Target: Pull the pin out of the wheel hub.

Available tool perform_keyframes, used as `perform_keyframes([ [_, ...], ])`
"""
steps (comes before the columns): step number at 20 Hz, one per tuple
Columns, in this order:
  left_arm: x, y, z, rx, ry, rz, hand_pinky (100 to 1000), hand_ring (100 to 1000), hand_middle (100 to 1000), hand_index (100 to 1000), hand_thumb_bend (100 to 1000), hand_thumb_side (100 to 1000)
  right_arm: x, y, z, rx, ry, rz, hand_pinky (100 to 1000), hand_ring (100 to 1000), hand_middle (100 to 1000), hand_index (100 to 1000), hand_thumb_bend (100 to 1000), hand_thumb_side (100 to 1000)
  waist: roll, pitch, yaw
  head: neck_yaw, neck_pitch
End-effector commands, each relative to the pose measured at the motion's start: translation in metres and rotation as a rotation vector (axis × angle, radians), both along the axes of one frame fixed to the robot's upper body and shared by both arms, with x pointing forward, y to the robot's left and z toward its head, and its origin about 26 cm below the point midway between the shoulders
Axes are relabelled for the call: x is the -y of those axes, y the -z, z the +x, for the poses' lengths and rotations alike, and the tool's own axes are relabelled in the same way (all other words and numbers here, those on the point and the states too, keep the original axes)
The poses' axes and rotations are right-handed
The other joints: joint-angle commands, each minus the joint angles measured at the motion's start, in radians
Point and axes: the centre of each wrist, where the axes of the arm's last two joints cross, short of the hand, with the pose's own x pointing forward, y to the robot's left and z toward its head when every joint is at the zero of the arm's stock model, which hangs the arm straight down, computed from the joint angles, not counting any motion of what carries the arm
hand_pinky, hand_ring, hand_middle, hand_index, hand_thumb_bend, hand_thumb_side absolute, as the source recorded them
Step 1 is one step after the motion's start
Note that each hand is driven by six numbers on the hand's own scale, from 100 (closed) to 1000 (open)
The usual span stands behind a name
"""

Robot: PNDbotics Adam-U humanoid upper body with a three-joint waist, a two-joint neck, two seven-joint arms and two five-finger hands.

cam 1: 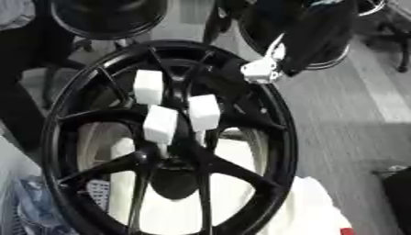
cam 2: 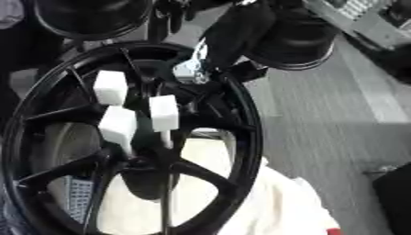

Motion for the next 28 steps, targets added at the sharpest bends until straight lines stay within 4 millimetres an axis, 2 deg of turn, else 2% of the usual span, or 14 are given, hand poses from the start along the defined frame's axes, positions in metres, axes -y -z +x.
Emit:
perform_keyframes([
  [1,-0.002,-0.010,-0.002,0.018,0.001,0.023,793,859,857,904,660,503,-0.002,-0.005,-0.001,0.026,0.035,0.013,899,873,824,857,175,616,0.006,-0.017,0.001,0.003,0.005],
  [6,-0.001,-0.008,-0.002,0.010,0.003,0.024,793,860,857,905,658,505,-0.007,0.001,-0.007,0.044,0.057,0.039,899,872,823,856,160,615,0.006,-0.008,0.002,0.016,0.002],
  [16,-0.001,-0.005,-0.001,-0.001,0.007,0.027,794,863,859,905,650,509,-0.012,0.003,-0.037,0.081,0.062,0.062,898,871,822,854,156,611,0.003,0.007,0.001,0.035,-0.012],
  [28,0.000,-0.003,-0.001,-0.008,0.013,0.021,795,865,862,905,640,513,-0.007,0.018,-0.035,-0.017,0.116,0.058,901,889,840,872,178,609,0.001,0.017,0.003,0.042,-0.015],
])
